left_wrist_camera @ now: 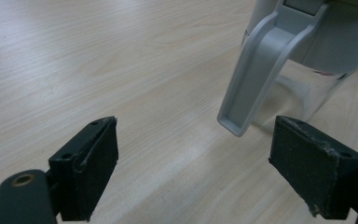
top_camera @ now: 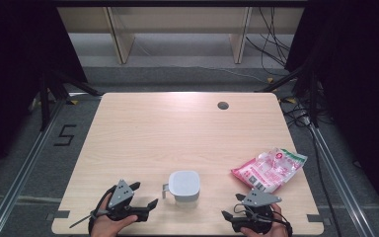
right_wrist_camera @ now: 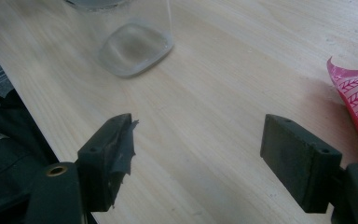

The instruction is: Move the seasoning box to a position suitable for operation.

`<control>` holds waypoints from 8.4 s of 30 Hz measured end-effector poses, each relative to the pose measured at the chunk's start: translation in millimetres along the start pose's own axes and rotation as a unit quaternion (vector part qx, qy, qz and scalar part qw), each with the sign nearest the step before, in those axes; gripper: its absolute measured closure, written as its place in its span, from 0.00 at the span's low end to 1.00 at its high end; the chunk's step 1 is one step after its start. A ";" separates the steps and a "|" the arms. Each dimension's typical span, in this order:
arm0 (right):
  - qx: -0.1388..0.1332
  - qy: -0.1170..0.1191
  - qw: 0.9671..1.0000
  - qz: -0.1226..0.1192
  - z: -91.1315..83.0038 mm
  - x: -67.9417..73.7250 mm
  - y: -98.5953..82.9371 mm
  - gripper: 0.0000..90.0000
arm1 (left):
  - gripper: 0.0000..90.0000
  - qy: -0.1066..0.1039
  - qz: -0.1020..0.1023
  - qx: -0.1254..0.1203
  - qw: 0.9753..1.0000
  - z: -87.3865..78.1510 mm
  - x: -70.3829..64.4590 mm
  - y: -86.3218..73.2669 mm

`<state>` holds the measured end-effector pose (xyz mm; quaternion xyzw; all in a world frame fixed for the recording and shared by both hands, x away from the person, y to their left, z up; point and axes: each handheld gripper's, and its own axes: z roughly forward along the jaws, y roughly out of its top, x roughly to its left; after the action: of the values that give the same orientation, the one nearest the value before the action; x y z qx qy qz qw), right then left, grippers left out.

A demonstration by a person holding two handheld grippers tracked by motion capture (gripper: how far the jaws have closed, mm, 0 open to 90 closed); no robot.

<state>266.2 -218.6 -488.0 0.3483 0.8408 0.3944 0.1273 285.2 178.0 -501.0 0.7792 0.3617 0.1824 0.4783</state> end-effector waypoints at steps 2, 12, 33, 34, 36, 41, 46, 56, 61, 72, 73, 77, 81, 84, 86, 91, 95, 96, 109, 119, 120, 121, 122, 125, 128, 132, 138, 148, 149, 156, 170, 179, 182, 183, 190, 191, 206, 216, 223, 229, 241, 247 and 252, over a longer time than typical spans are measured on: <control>-0.002 0.001 1.000 0.008 -0.6 0.7 -0.4 0.29 | 0.16 -0.003 -0.016 -0.011 1.000 0.2 -1.8 -0.1; -0.010 -0.002 1.000 0.002 -1.7 -1.9 -0.4 0.30 | 0.18 -0.027 -0.022 -0.027 0.999 -1.5 -3.3 3.1; -0.028 0.006 1.000 0.012 -3.1 -2.8 1.6 0.30 | 0.51 -0.142 0.032 -0.057 0.988 25.4 -6.0 23.0; -0.030 0.012 0.999 0.006 -2.2 -2.7 2.1 0.30 | 0.53 -0.140 0.039 -0.056 0.988 25.7 -5.7 22.7; -0.033 0.014 0.999 0.002 -2.2 -2.3 2.7 0.31 | 0.58 -0.147 0.053 -0.061 0.986 27.2 -4.3 22.7; -0.031 0.010 0.999 0.004 -3.0 -1.8 2.6 0.31 | 0.64 -0.138 0.053 -0.057 0.987 24.2 -7.3 20.9; -0.034 0.017 0.999 0.005 -2.8 -2.1 2.8 0.31 | 0.70 -0.149 0.058 -0.048 0.986 17.4 -15.6 18.0; -0.039 0.004 0.999 0.002 -4.2 -1.7 3.4 0.31 | 0.73 -0.147 0.061 -0.033 0.987 17.8 -27.1 20.4; -0.038 0.001 0.999 -0.003 -3.8 -2.2 3.5 0.31 | 0.75 -0.147 0.069 -0.030 0.986 17.0 -35.0 20.5; -0.038 0.012 0.999 -0.003 -2.3 -1.5 4.6 0.32 | 0.75 -0.149 0.065 -0.042 0.986 22.1 -39.9 23.4; -0.037 0.011 0.999 -0.002 -2.3 -1.7 4.6 0.32 | 0.76 -0.146 0.077 -0.048 0.985 23.5 -39.2 24.3; -0.039 0.009 0.999 -0.001 -3.3 -2.1 5.4 0.32 | 0.76 -0.128 0.067 -0.047 0.988 24.4 -44.3 24.0; -0.038 0.009 0.999 -0.002 -3.5 -2.4 5.5 0.32 | 0.76 -0.113 0.067 -0.053 0.990 28.7 -46.0 25.5; -0.040 0.010 0.999 -0.002 -3.2 -2.4 5.7 0.32 | 0.76 -0.110 0.061 -0.051 0.991 30.9 -44.9 27.3; -0.040 0.008 0.999 -0.002 -2.9 -2.3 5.5 0.32 | 0.76 -0.105 0.062 -0.050 0.991 32.4 -44.2 28.2; -0.037 0.011 0.999 -0.002 -2.8 -2.3 5.7 0.32 | 0.76 -0.099 0.063 -0.052 0.992 35.8 -42.0 30.3; -0.041 0.009 0.999 -0.002 -2.4 -2.5 6.0 0.32 | 0.76 -0.089 0.061 -0.054 0.993 39.0 -39.7 32.0; -0.040 0.010 0.999 -0.003 -2.5 -2.6 5.9 0.32 | 0.76 -0.088 0.064 -0.053 0.993 39.6 -38.7 32.6; -0.038 0.016 0.999 -0.006 -1.7 -2.7 6.2 0.32 | 0.76 -0.081 0.059 -0.052 0.994 51.9 -31.0 40.3; -0.040 0.011 0.999 -0.005 -1.1 -2.8 7.0 0.32 | 0.76 -0.071 0.062 -0.052 0.994 64.5 -25.2 48.3; -0.038 0.011 0.999 -0.004 -0.9 -2.8 6.9 0.32 | 0.76 -0.069 0.064 -0.053 0.994 66.2 -24.6 49.3; -0.038 0.013 0.999 -0.005 -0.7 -2.9 6.8 0.32 | 0.76 -0.071 0.065 -0.054 0.994 68.2 -23.5 50.2; -0.037 0.011 0.999 -0.004 -0.8 -2.7 6.6 0.32 | 0.76 -0.071 0.065 -0.052 0.994 69.6 -22.6 51.4; -0.034 0.023 0.999 0.000 -0.4 -3.3 6.8 0.33 | 0.76 -0.075 0.074 -0.049 0.993 74.4 -16.7 55.2; -0.034 0.026 0.999 -0.012 0.6 -4.2 6.9 0.32 | 0.76 -0.076 0.081 -0.049 0.993 79.0 -12.0 57.8; -0.039 0.020 0.999 -0.007 0.1 -3.6 6.9 0.32 | 0.76 -0.080 0.084 -0.052 0.992 83.0 -6.4 59.5; -0.039 0.020 0.999 -0.008 0.3 -3.6 6.7 0.32 | 0.76 -0.091 0.093 -0.047 0.990 87.3 3.5 63.1; -0.029 0.015 0.999 -0.007 0.6 -3.3 6.2 0.32 | 0.73 -0.078 0.107 -0.040 0.990 91.7 15.3 67.3; -0.029 0.015 0.999 -0.007 0.6 -3.5 6.1 0.32 | 0.73 -0.076 0.109 -0.045 0.990 93.1 17.4 67.5; -0.034 0.017 0.999 -0.012 1.2 -4.1 6.2 0.32 | 0.72 -0.055 0.106 -0.045 0.992 96.0 25.2 67.0; -0.028 0.020 0.999 -0.004 2.1 -4.1 5.8 0.32 | 0.76 -0.036 0.097 -0.047 0.993 99.7 31.4 63.5; -0.033 0.018 0.999 -0.010 1.6 -4.5 5.9 0.32 | 0.76 -0.053 0.109 -0.053 0.991 103.5 31.7 64.4; -0.027 0.023 0.999 -0.002 2.1 -3.5 5.6 0.32 | 0.76 -0.044 0.092 -0.054 0.993 104.2 30.4 63.9; -0.028 0.023 0.999 -0.005 2.5 -3.9 5.6 0.32 | 0.75 -0.042 0.092 -0.056 0.993 104.9 31.7 63.8; -0.031 0.014 0.999 -0.010 1.4 -3.7 5.5 0.32 | 0.75 -0.013 0.075 -0.054 0.996 104.6 36.8 63.1; -0.031 0.016 0.999 -0.008 1.6 -3.5 5.7 0.32 | 0.76 -0.010 0.072 -0.055 0.996 104.8 36.6 62.9; -0.031 0.014 0.999 -0.012 2.2 -3.9 5.5 0.32 | 0.80 0.031 0.064 -0.057 0.996 106.4 39.8 60.4; -0.031 0.018 0.999 -0.005 2.4 -3.7 5.5 0.32 | 0.80 0.018 0.060 -0.055 0.997 106.0 32.4 60.3; -0.027 0.016 0.999 -0.007 1.6 -4.5 5.5 0.32 | 0.79 0.010 0.058 -0.055 0.997 106.5 27.9 60.3; -0.030 0.016 0.999 -0.002 1.6 -4.7 5.2 0.32 | 0.70 -0.006 0.048 -0.059 0.997 101.4 27.3 62.8; -0.030 0.027 0.999 -0.005 2.3 -9.1 5.1 0.32 | 0.49 -0.032 0.058 -0.034 0.997 78.0 26.8 70.5; -0.035 0.020 0.999 0.003 1.3 -8.6 4.3 0.32 | 0.48 -0.032 0.052 -0.045 0.997 68.2 29.9 76.2; -0.033 0.016 0.999 0.012 0.1 -6.8 3.9 0.32 | 0.48 -0.032 0.052 -0.048 0.997 62.5 29.8 81.0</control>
<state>273.2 -221.5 -485.6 0.3475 0.8250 0.4291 0.1207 376.1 139.0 -461.5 0.7785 0.2962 0.1993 0.5162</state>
